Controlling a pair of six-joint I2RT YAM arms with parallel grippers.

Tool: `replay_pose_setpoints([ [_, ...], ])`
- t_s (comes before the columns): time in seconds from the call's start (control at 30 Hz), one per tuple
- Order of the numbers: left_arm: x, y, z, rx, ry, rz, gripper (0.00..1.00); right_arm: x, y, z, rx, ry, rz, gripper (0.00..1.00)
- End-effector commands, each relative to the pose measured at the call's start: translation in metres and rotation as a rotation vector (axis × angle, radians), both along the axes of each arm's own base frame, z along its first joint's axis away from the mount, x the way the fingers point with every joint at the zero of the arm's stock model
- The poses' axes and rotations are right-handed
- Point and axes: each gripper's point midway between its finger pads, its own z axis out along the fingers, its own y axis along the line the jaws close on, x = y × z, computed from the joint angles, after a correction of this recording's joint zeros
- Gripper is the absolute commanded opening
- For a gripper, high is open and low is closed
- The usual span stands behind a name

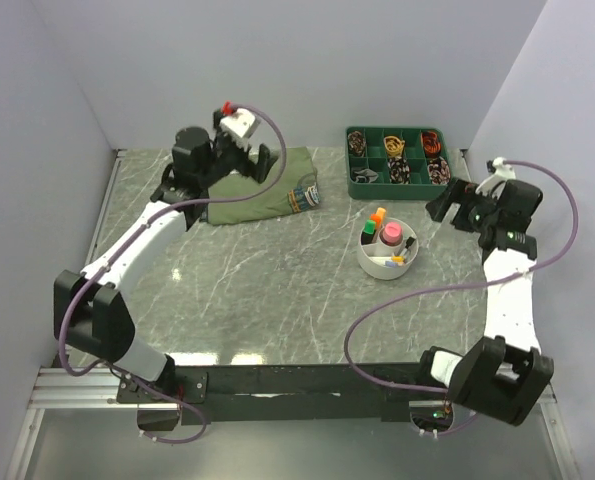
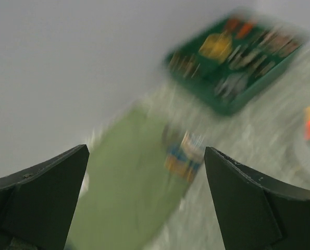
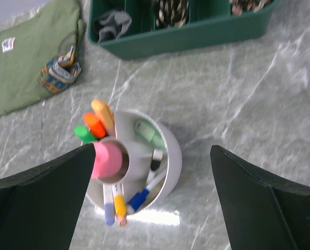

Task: Sort the stationery into containers
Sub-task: Reset both arms

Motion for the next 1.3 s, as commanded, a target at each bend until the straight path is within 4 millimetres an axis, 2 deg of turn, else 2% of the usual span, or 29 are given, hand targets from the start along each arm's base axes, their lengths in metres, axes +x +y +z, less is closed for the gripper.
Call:
replay_pose_setpoints([
  [0.0, 0.029, 0.104, -0.095, 0.011, 0.3, 0.471, 0.99, 0.033, -0.02, 0.047, -0.057, -0.12, -0.034, 1.0],
  [0.03, 0.035, 0.129, -0.101, -0.015, 0.322, 0.536, 1.0, 0.037, -0.026, 0.056, -0.064, -0.132, -0.055, 1.0],
  [0.07, 0.038, 0.137, -0.102, -0.082, 0.361, 0.551, 0.99, 0.04, -0.029, 0.057, -0.054, -0.126, -0.071, 1.0],
  [0.1, 0.043, 0.16, -0.105, -0.098, 0.373, 0.593, 0.99, 0.046, -0.039, 0.059, -0.035, -0.114, -0.099, 1.0],
  [0.17, 0.051, 0.181, -0.109, -0.082, 0.389, 0.621, 1.0, 0.051, -0.053, 0.062, 0.018, -0.102, -0.154, 1.0],
  [0.2, 0.057, 0.204, -0.109, -0.084, 0.389, 0.655, 0.99, 0.055, -0.063, 0.063, 0.032, -0.097, -0.183, 1.0],
  [0.27, 0.066, 0.227, -0.116, -0.079, 0.436, 0.664, 1.0, 0.056, -0.086, 0.062, 0.045, -0.091, -0.237, 1.0],
  [0.3, 0.069, 0.245, -0.116, -0.092, 0.45, 0.667, 0.99, 0.06, -0.094, 0.061, 0.038, -0.075, -0.245, 1.0],
  [0.33, 0.077, 0.251, -0.116, -0.092, 0.456, 0.657, 0.99, 0.06, -0.102, 0.059, 0.01, -0.068, -0.246, 1.0],
  [0.4, 0.08, 0.266, -0.123, -0.075, 0.498, 0.666, 1.0, 0.061, -0.104, 0.056, -0.01, -0.05, -0.215, 1.0],
  [0.43, 0.086, 0.27, -0.119, -0.076, 0.494, 0.672, 0.99, 0.061, -0.104, 0.056, -0.039, -0.05, -0.188, 1.0],
  [0.57, 0.087, 0.268, -0.118, -0.038, 0.478, 0.63, 0.99, 0.057, -0.094, 0.059, -0.071, -0.077, -0.14, 1.0],
  [0.63, 0.086, 0.265, -0.122, -0.031, 0.492, 0.614, 1.0, 0.057, -0.097, 0.055, -0.137, -0.079, -0.166, 1.0],
  [0.67, 0.086, 0.262, -0.123, -0.025, 0.495, 0.603, 1.0, 0.058, -0.087, 0.06, -0.161, -0.092, -0.152, 1.0],
  [0.77, 0.081, 0.254, -0.126, 0.012, 0.524, 0.541, 0.99, 0.061, -0.08, 0.071, -0.298, -0.126, -0.18, 1.0],
  [0.8, 0.083, 0.252, -0.117, 0.019, 0.508, 0.52, 0.99, 0.068, -0.062, 0.072, -0.324, -0.135, -0.162, 1.0],
  [0.83, 0.08, 0.25, -0.126, 0.048, 0.542, 0.494, 1.0, 0.068, -0.065, 0.074, -0.351, -0.127, -0.213, 1.0],
  [0.87, 0.082, 0.246, -0.123, 0.052, 0.543, 0.472, 0.99, 0.07, -0.06, 0.075, -0.351, -0.122, -0.225, 1.0],
  [0.9, 0.087, 0.247, -0.107, 0.049, 0.515, 0.472, 0.99, 0.073, -0.049, 0.078, -0.337, -0.115, -0.213, 1.0],
  [0.97, 0.092, 0.245, -0.114, 0.054, 0.562, 0.455, 1.0, 0.077, -0.038, 0.074, -0.268, -0.088, -0.224, 1.0],
  [1.03, 0.101, 0.245, -0.108, 0.075, 0.544, 0.455, 0.99, 0.077, -0.026, 0.075, -0.218, -0.056, -0.228, 1.0],
  [1.13, 0.104, 0.24, -0.112, 0.129, 0.537, 0.454, 0.99, 0.078, -0.015, 0.07, -0.198, -0.024, -0.211, 1.0],
  [1.27, 0.101, 0.22, -0.117, 0.168, 0.534, 0.436, 1.0, 0.075, -0.002, 0.065, -0.193, -0.061, -0.145, 1.0],
])
